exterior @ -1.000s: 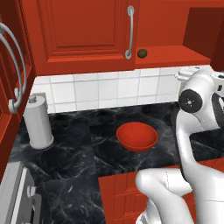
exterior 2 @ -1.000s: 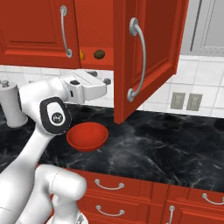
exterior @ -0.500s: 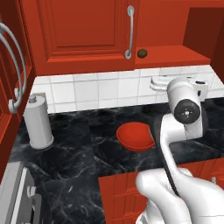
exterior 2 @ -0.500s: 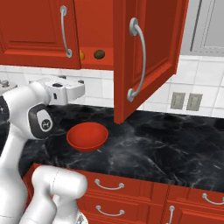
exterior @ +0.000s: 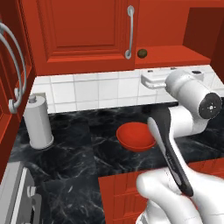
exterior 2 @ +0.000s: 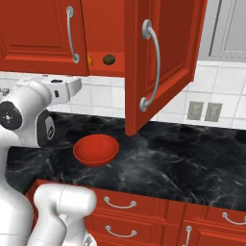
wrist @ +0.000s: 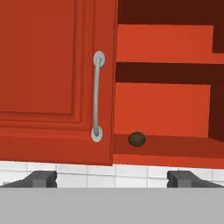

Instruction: Open the cabinet. Pick the orange and kiwi from the cabinet and place them into the bowl. Then close the cabinet.

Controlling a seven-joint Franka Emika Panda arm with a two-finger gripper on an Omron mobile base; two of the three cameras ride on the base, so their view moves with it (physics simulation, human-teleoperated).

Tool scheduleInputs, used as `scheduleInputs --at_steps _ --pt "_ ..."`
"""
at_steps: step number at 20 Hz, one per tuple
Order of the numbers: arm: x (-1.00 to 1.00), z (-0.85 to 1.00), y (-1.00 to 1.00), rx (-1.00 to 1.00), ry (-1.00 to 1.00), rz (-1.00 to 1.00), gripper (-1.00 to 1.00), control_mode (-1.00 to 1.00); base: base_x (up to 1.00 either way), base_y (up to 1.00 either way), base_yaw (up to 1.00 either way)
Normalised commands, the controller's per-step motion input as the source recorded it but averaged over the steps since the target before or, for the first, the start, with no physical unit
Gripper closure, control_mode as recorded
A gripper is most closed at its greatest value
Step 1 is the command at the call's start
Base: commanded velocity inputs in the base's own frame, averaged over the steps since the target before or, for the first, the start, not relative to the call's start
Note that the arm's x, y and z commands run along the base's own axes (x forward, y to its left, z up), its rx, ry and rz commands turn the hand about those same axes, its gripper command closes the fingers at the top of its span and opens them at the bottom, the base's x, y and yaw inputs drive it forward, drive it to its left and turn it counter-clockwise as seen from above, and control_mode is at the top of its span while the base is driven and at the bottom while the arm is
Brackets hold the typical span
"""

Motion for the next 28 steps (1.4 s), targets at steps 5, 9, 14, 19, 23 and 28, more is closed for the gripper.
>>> scheduleInputs --at_steps 5,9,14,19,23,28 --pt "0.4 0.03 0.81 0.0 -0.08 -0.09 -1.0 -1.0 0.0 0.0 0.0" --pt "0.88 0.02 0.6 0.0 0.0 -0.19 -1.0 -1.0 0.0 0.0 0.0" --pt "0.58 0.14 0.12 0.0 0.01 -0.07 -1.0 -1.0 0.0 0.0 0.0" --pt "-0.03 0.02 -0.35 0.04 -0.01 0.17 -1.0 -1.0 0.0 0.0 0.0" --pt "-0.02 0.11 -0.37 0.04 -0.04 0.25 -1.0 -1.0 0.0 0.0 0.0" --pt "0.09 0.12 -0.07 0.02 0.06 0.05 -1.0 -1.0 0.0 0.0 0.0"
